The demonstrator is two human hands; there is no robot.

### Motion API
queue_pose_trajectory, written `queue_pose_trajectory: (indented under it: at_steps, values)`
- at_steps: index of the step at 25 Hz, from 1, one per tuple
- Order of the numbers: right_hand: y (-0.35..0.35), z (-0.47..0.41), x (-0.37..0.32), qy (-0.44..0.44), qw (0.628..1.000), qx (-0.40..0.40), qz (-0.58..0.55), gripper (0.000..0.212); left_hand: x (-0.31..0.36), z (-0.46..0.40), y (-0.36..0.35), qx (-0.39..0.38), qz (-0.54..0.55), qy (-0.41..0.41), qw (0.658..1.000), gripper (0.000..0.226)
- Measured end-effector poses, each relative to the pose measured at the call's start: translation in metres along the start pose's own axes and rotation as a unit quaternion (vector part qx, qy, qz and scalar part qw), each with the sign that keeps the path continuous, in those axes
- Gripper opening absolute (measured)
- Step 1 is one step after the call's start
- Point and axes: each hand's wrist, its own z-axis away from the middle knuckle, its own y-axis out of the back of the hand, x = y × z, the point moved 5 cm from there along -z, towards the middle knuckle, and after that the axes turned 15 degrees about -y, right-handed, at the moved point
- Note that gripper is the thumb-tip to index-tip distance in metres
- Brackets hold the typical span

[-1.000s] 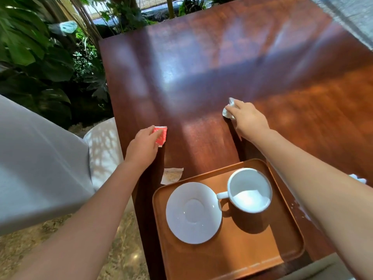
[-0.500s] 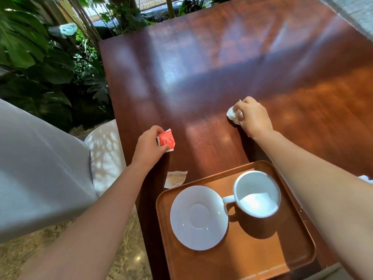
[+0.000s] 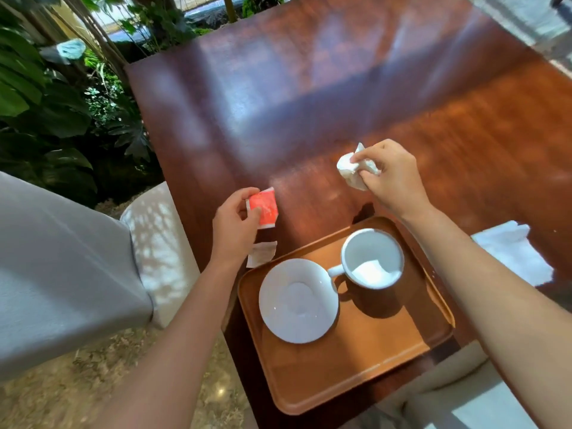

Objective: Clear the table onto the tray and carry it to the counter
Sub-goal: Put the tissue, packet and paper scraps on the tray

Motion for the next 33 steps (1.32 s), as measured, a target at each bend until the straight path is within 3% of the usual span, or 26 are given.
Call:
queue_pose_trajectory:
  at_steps: [5, 12, 23, 30, 33]
  values:
    - [0.056, 0.106, 0.002, 0.007, 0.999, 0.021, -0.033, 0.029, 0.061, 0.088, -0.027, -0.067, 0.032, -0.052, 0.996, 0.032]
    - [0.07, 0.207, 0.066, 0.01, 1.0, 0.008, -0.02, 0.035, 0.071, 0.194, -0.082, -0.137, -0.024, -0.076, 0.987, 0.034]
    - [0.04, 0.22, 0.111, -0.042, 0.997, -0.06, 0.022, 0.023, 0.049, 0.214, -0.14, -0.121, -0.128, -0.069, 0.982, 0.041]
    - [0.04, 0.22, 0.111, 0.031, 0.992, -0.053, 0.108, 0.026, 0.06, 0.224, -0.146, -0.121, -0.187, -0.125, 0.967, 0.041]
    - [0.039, 0.225, 0.112, 0.093, 0.983, -0.044, 0.149, 0.034, 0.063, 0.233, -0.148, -0.16, -0.215, -0.22, 0.938, 0.036]
